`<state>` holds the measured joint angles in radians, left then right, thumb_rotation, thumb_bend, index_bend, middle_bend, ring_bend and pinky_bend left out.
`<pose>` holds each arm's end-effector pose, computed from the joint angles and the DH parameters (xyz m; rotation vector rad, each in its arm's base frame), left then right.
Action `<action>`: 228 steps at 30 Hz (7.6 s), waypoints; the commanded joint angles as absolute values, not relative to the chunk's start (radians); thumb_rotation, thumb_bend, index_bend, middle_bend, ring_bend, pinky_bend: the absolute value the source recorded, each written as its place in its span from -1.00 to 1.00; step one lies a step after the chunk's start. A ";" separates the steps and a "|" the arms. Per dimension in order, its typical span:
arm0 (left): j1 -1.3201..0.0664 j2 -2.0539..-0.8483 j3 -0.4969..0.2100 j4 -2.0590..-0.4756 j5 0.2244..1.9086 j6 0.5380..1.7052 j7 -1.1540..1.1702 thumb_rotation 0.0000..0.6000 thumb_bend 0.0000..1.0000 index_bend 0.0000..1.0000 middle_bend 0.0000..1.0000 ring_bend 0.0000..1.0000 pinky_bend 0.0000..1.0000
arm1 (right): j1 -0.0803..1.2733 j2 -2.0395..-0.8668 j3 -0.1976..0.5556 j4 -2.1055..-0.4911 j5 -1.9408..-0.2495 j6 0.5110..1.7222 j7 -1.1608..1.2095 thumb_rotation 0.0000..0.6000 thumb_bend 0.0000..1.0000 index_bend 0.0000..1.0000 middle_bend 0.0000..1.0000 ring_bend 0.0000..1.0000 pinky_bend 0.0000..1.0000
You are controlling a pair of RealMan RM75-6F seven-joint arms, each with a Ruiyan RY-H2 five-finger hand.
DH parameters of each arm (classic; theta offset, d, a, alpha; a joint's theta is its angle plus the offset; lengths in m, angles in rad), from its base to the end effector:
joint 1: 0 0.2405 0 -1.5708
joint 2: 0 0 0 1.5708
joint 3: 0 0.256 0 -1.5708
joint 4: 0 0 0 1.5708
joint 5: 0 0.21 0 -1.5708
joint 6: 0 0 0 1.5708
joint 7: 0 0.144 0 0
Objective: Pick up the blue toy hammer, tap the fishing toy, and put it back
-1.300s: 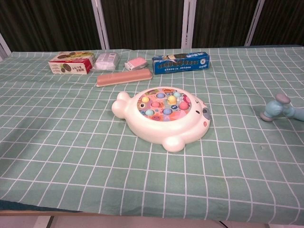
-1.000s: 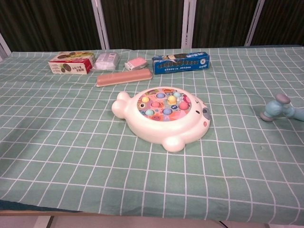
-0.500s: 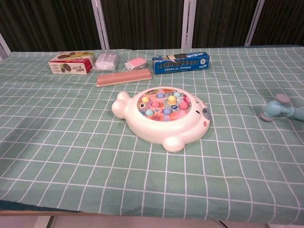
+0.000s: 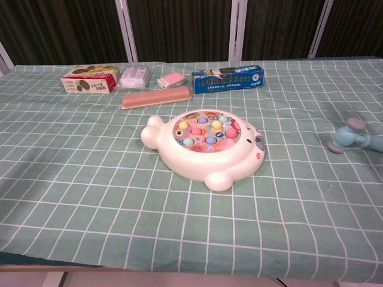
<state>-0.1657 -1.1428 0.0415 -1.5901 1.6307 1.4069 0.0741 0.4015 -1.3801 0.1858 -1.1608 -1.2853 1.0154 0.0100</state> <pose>-0.2941 0.1830 0.1239 -1.6646 -0.8496 -0.8642 -0.3387 -0.3190 0.0981 1.4829 -0.9686 0.7203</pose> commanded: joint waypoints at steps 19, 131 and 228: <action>-0.158 -1.139 0.049 -1.590 1.642 1.425 0.069 1.00 -0.16 -1.00 -1.00 -1.00 -0.89 | 0.443 -1.460 0.146 -1.109 -1.305 0.980 0.048 1.00 -0.01 0.24 -0.69 -0.90 -0.81; -0.151 -1.133 0.054 -1.591 1.649 1.433 0.061 1.00 -0.17 -1.00 -1.00 -1.00 -0.89 | 0.473 -1.593 0.147 -0.968 -1.240 0.968 -0.055 1.00 0.17 0.91 0.38 0.42 0.44; -0.149 -1.106 0.064 -1.578 1.682 1.459 -0.018 1.00 -0.17 -1.00 -1.00 -1.00 -0.89 | 0.969 -1.621 0.226 -1.675 -0.629 1.307 -1.119 1.00 0.16 0.91 0.39 0.42 0.43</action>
<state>-0.1490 -1.1061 0.0637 -1.5780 1.6819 1.4591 -0.0183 0.9783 -1.6373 0.2313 -1.6581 -0.6166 1.2997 -1.1286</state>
